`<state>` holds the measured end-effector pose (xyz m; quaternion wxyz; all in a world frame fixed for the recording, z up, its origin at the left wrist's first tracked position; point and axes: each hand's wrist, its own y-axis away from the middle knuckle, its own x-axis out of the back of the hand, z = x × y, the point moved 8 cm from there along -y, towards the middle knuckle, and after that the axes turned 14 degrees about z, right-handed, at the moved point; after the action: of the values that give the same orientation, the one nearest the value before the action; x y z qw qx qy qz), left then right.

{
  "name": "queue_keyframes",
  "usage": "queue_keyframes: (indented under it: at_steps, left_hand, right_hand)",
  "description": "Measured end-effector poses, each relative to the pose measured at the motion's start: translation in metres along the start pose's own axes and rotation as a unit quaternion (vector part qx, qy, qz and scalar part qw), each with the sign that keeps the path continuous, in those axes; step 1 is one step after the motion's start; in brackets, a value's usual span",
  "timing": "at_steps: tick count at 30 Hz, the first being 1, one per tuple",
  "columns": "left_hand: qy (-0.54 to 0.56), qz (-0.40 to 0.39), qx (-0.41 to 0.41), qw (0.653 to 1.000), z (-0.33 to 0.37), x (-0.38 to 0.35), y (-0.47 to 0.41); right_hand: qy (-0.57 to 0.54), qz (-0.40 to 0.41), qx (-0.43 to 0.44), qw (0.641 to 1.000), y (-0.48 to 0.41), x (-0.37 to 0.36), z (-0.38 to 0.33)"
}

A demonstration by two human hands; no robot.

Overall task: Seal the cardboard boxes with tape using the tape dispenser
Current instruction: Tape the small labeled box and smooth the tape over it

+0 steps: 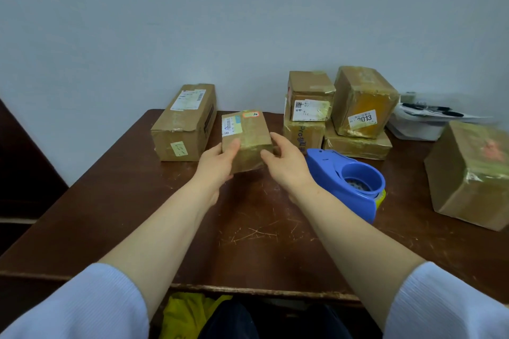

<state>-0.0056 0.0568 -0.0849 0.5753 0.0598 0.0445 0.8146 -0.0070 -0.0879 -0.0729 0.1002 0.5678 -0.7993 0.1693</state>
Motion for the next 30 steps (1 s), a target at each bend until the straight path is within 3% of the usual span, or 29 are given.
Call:
queue_keyframes:
  at_steps: [4, 7, 9, 12, 14, 17, 21, 23, 24, 26, 28, 30]
  left_hand:
    - [-0.115, 0.017, -0.025, 0.993, -0.006, -0.012, -0.025]
    - [-0.124, 0.020, -0.019, 0.992, -0.014, -0.018, -0.039]
    - [-0.132, 0.040, -0.025, 0.990, -0.016, -0.016, -0.047]
    - [-0.112, 0.073, -0.011, 0.991, -0.019, -0.007, -0.058]
    - [-0.128, 0.104, -0.040, 0.985, -0.012, 0.002, -0.066]
    - [-0.197, 0.152, -0.155, 0.956, 0.016, 0.018, -0.068]
    - [-0.276, 0.197, -0.269, 0.901, 0.043, 0.040, -0.073]
    - [-0.325, 0.227, -0.287, 0.872, 0.051, 0.054, -0.082]
    - [-0.345, 0.245, -0.285, 0.860, 0.053, 0.062, -0.088]
    - [-0.367, 0.269, -0.261, 0.852, 0.054, 0.078, -0.100]
    - [-0.363, 0.271, -0.215, 0.865, 0.047, 0.093, -0.120]
    - [-0.326, 0.254, -0.153, 0.897, 0.036, 0.104, -0.136]
  right_hand:
    - [0.081, -0.016, -0.040, 0.996, -0.019, -0.019, 0.014]
    - [0.156, -0.027, -0.041, 0.986, -0.024, -0.027, 0.022]
    - [0.273, -0.018, 0.044, 0.961, -0.022, -0.029, 0.015]
    - [0.391, -0.022, 0.244, 0.887, -0.011, -0.043, -0.008]
    - [0.431, -0.079, 0.271, 0.857, -0.013, -0.060, -0.001]
    - [0.462, -0.138, 0.275, 0.832, -0.024, -0.080, 0.013]
    - [0.495, -0.111, 0.235, 0.829, -0.057, -0.087, 0.015]
    - [0.524, -0.090, 0.233, 0.814, -0.070, -0.093, 0.008]
    - [0.513, -0.082, 0.245, 0.819, -0.072, -0.099, -0.001]
    - [0.404, -0.090, 0.252, 0.875, -0.072, -0.120, -0.023]
    - [0.244, -0.126, 0.200, 0.941, -0.072, -0.144, -0.038]
    - [0.129, -0.154, 0.131, 0.971, -0.071, -0.166, -0.046]
